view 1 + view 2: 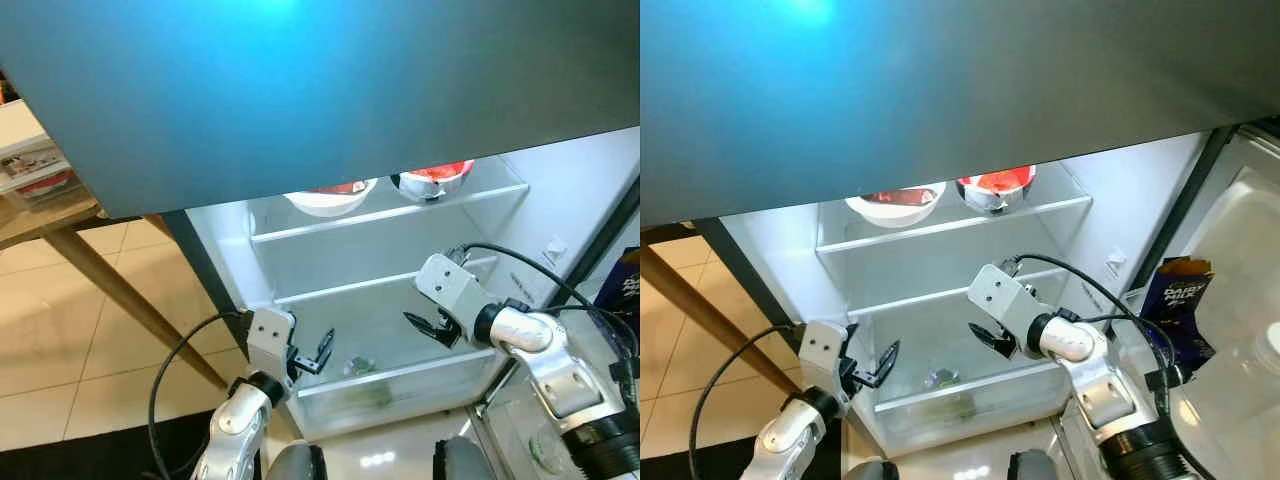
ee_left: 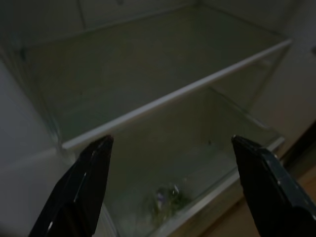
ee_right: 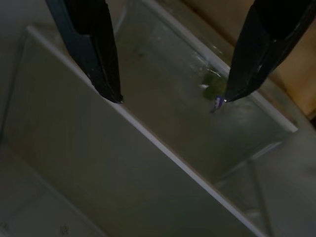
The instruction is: Restocking fridge
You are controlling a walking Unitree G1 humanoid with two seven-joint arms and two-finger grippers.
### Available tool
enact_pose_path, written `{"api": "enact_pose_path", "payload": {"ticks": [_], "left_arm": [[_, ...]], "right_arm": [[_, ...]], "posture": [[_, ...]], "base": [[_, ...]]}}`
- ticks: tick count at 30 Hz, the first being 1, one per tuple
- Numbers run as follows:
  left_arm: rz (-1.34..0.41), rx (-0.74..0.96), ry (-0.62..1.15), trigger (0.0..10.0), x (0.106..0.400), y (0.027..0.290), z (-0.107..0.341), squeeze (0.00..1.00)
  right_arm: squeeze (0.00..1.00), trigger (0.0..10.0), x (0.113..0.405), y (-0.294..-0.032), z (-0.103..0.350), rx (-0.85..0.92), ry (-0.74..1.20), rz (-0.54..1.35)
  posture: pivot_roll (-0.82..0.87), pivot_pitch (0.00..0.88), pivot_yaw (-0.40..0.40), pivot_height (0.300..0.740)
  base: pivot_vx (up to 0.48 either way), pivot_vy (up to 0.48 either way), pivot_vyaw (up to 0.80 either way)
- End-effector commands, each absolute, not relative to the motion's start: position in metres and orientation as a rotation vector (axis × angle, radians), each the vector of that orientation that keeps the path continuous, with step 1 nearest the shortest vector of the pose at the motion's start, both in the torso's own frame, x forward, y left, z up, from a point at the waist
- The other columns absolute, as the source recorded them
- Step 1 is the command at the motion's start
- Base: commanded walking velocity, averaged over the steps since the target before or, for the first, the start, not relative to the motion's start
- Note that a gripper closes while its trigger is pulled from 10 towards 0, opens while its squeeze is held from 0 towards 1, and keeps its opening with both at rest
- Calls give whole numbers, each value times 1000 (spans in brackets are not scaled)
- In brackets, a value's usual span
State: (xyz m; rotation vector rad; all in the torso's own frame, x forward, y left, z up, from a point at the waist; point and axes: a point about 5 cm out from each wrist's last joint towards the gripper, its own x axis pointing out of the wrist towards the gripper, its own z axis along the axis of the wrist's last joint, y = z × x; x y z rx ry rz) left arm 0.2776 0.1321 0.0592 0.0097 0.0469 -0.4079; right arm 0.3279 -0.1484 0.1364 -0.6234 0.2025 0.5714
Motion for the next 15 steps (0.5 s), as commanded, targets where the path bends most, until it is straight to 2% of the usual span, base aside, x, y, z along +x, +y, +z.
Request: {"api": "enact_pose_path", "payload": {"ticks": [1,7,11,15], "left_arm": [[-341,10,111,10000,275,145,48,0],[-297,2,116,10000,276,150,46,0],[-291,-11,105,10000,276,150,47,0],[-296,-13,112,10000,276,148,46,0]], "right_arm": [[0,10000,327,-154,120,-555,286,499],[0,10000,329,-154,104,-545,316,416],[0,10000,331,-156,108,-614,249,395],[0,10000,327,-158,101,-574,238,360]], "posture": [[-85,139,59,621],[-82,140,57,621],[-82,141,57,621],[-87,140,57,621]], "base": [[0,0,0],[0,0,0],[0,0,0],[0,0,0]]}}
